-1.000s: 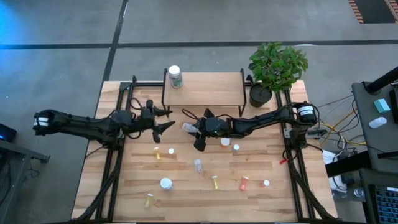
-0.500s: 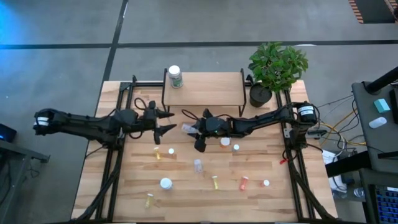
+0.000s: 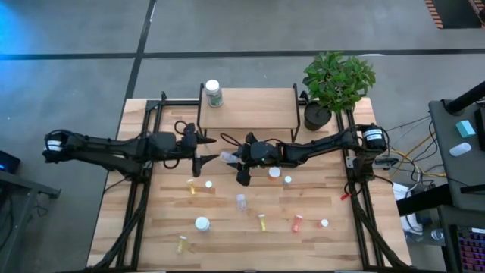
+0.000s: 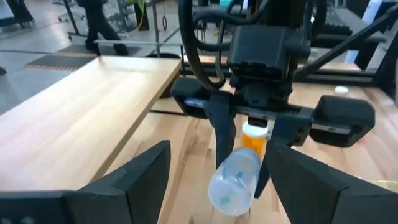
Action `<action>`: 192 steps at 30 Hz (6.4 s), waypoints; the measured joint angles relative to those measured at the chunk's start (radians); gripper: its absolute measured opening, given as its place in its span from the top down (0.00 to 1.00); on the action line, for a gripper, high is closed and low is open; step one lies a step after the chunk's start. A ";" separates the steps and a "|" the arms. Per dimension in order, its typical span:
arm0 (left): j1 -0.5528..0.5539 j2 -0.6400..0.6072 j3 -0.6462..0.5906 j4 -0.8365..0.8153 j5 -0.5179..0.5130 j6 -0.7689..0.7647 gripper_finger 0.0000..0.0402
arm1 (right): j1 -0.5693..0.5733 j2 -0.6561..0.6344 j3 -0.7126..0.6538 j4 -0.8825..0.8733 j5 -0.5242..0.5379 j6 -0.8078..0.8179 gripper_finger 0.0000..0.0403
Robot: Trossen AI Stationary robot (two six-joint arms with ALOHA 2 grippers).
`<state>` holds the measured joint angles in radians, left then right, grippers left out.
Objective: Pick and place medicine bottles onto shelf by color
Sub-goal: Put the transparent pill bottle on the shelf
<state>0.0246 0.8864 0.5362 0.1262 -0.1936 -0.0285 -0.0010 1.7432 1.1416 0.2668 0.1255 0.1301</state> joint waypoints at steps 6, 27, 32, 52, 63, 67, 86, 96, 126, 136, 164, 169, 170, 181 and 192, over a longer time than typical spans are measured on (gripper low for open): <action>0.000 0.064 0.019 -0.011 0.003 0.008 0.36 | 0.000 0.000 0.000 0.000 -0.006 0.000 0.66; 0.002 0.230 0.038 -0.004 0.085 -0.017 0.44 | 0.000 0.000 0.001 0.001 -0.055 -0.004 0.64; 0.002 0.230 0.037 -0.004 0.097 -0.017 0.57 | 0.000 0.000 0.001 0.001 -0.055 -0.005 0.65; 0.002 0.230 0.039 -0.004 0.116 0.009 0.65 | 0.001 0.000 0.001 0.001 -0.055 -0.004 0.63; 0.002 0.211 0.042 -0.004 0.111 0.028 0.66 | 0.000 -0.007 0.001 0.007 -0.055 -0.003 0.63; 0.004 0.176 0.040 0.005 0.109 0.038 0.66 | 0.000 -0.038 0.002 0.002 -0.054 -0.004 0.63; 0.011 -0.044 -0.069 0.227 0.057 0.087 0.66 | -0.012 -0.128 -0.089 0.155 -0.049 -0.066 0.26; 0.011 -0.019 -0.307 0.938 0.140 0.016 0.66 | -0.026 -0.127 -0.308 0.921 -0.083 -0.052 0.30; 0.011 0.373 -0.246 1.349 0.141 -0.012 0.66 | -0.030 -0.053 -0.176 0.868 -0.136 -0.087 0.33; 0.010 0.416 -0.239 1.352 0.154 -0.045 0.66 | -0.031 -0.053 -0.167 0.868 -0.134 -0.076 0.33; 0.008 0.428 -0.243 1.349 0.153 -0.072 0.65 | -0.031 -0.053 -0.167 0.862 -0.133 -0.098 0.70; 0.023 0.408 -0.256 1.318 0.158 -0.075 0.61 | -0.031 -0.054 -0.167 0.845 -0.125 -0.105 0.67; 0.027 0.399 -0.261 1.307 0.158 -0.074 0.59 | -0.032 -0.055 -0.167 0.839 -0.125 -0.105 0.67; 0.083 0.061 -0.273 0.817 0.034 -0.041 0.44 | -0.070 -0.075 -0.145 0.745 -0.071 -0.096 0.68; 0.085 -0.282 -0.240 0.254 -0.265 -0.016 0.44 | -0.150 -0.073 0.152 0.070 0.084 -0.149 0.68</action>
<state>0.1097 0.6041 0.2967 0.3803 -0.4586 -0.0442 -0.1505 1.6705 1.2935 0.3373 0.2096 -0.0190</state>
